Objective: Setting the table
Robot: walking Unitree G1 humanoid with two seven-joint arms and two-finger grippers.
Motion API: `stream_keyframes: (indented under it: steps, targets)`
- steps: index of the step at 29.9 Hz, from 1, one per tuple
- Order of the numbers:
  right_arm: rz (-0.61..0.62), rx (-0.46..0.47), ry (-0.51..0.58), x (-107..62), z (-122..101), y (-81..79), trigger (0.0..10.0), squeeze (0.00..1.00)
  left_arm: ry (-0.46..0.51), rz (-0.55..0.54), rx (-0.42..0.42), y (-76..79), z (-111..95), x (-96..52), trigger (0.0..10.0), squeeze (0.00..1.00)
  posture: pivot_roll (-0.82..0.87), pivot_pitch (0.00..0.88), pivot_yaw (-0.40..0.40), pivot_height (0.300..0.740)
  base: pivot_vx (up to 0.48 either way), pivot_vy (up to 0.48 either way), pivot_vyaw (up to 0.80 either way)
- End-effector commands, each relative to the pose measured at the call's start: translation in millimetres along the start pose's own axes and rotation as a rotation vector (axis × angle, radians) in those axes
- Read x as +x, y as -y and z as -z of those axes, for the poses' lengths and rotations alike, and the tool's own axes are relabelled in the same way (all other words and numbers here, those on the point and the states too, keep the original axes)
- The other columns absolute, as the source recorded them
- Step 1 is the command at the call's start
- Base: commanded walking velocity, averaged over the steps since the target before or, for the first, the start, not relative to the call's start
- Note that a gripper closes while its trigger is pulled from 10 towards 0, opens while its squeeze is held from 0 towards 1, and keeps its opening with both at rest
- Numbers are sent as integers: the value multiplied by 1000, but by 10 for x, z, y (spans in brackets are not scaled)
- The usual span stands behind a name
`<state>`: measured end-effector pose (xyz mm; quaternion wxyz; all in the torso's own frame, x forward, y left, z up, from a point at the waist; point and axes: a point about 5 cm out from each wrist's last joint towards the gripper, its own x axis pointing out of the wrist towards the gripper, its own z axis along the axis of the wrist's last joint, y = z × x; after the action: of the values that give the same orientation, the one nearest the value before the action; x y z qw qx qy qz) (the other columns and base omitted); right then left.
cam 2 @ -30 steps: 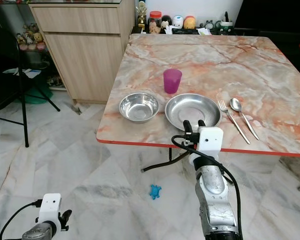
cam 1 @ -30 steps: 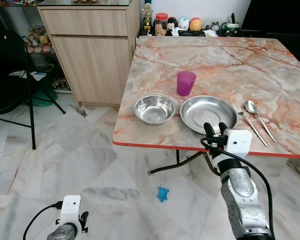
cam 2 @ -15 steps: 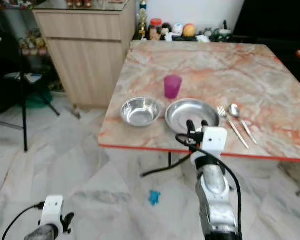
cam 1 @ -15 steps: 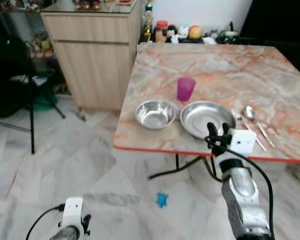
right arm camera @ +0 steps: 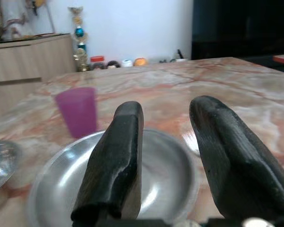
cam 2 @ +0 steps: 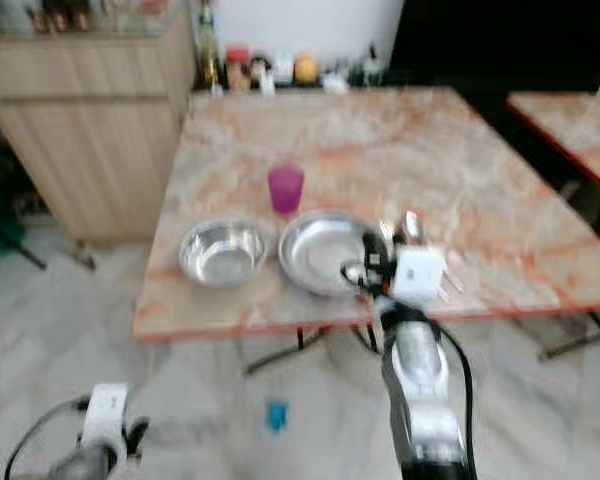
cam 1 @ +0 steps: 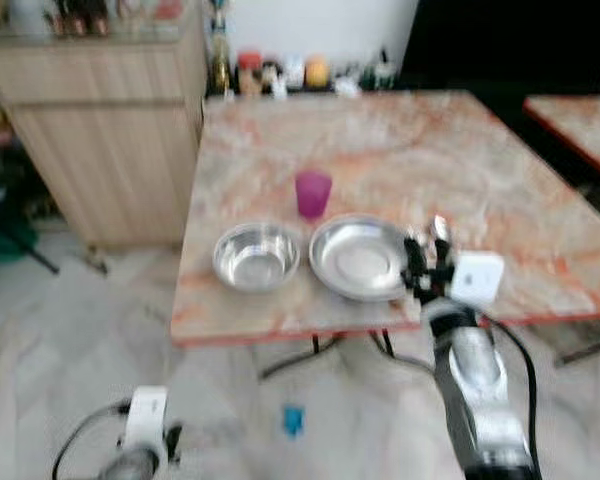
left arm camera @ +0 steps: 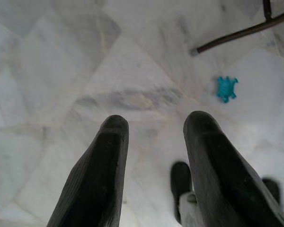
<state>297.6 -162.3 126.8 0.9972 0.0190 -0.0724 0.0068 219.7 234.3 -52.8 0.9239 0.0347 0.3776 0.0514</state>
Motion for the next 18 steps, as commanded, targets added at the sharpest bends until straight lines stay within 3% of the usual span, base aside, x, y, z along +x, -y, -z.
stream_keyframes:
  steps: [1,10,18]
  targets:
    - [26,-10,8,-6,-29,74,10000,0,-3,16,-5,67,17,3,10000,0,-21,11,-12,740,0,0,0]
    - [93,37,-21,-42,5,233,10000,0,-12,26,-1,107,45,0,10000,0,-27,19,-7,740,0,0,0]
    - [68,2,4,-22,-42,211,10000,0,-11,27,-3,119,37,3,10000,0,-22,20,-7,740,0,0,0]
